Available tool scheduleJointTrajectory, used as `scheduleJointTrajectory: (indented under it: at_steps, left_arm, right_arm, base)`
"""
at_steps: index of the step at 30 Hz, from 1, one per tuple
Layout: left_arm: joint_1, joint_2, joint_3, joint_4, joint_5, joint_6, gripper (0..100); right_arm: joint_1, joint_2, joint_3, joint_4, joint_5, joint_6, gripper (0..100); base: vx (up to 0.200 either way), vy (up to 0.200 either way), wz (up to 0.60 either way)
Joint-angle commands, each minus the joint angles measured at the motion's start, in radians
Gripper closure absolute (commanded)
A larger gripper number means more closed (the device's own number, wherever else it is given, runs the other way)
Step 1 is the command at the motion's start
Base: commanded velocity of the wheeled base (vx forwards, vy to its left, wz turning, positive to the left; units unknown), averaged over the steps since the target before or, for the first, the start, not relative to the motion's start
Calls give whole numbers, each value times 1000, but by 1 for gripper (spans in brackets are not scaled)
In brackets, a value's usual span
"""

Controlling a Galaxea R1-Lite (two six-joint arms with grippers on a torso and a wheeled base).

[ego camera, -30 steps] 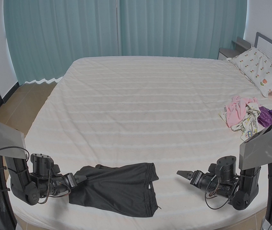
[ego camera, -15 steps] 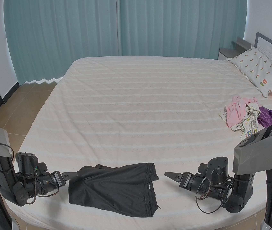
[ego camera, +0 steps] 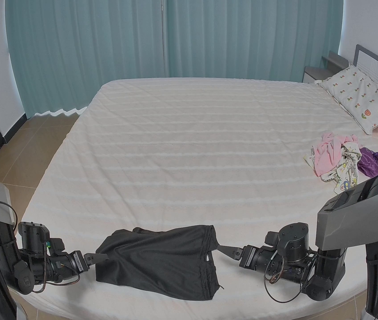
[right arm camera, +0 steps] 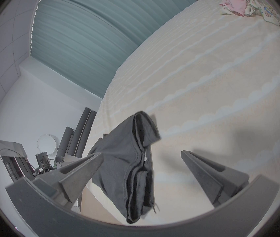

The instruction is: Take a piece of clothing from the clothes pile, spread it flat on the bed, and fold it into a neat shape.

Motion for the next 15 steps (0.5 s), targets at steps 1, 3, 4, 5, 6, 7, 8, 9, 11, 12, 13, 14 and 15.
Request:
scheduleJointTrajectory:
  at_steps: [1,3,4,5,6,7,8,9,11,12,13,14,15]
  left_arm:
    - [0,6,11,-5,0,1,0]
    - [0,7,6,-10,2,-1,0]
    - [0,7,5,-10,6,-1,0]
    - [0,9,2,-10,11,-2,0]
    - [0,9,2,-10,11,-2,0]
    - [0,19,-4,-10,14,-4,0]
    - [0,24,-7,-10,14,-4,0]
    - [0,30,-10,-10,16,-4,0]
    - [2,33,-13,-10,17,-4,0]
    - [3,35,-13,-10,19,-2,0]
    - [3,35,-13,-10,19,-2,0]
    - [9,33,-12,-11,17,-1,0]
    - [9,33,-12,-11,17,-1,0]
  right_arm:
    - [12,7,0,1,0,-5,0]
    - [15,11,-5,4,0,-5,0]
    - [19,14,-6,4,1,-5,0]
    - [23,19,-8,4,1,-5,0]
    - [23,20,-8,4,0,-5,0]
    - [26,37,-20,3,-2,-5,0]
    - [26,40,-21,3,-3,-5,0]
    - [28,42,-24,4,-9,-5,0]
    - [34,47,-23,4,-12,-5,0]
    - [42,48,-21,4,-12,-5,0]
    - [42,48,-21,4,-12,-5,0]
    - [51,48,-21,4,-17,-5,0]
    - [51,48,-21,4,-17,-5,0]
  base:
    - [-200,0,0]
    - [0,0,0]
    - [0,0,0]
    - [0,0,0]
    - [0,0,0]
    - [0,0,0]
    - [0,0,0]
    - [0,0,0]
    - [0,0,0]
    - [0,0,0]
    - [0,200,0]
    - [0,200,0]
    - [0,200,0]
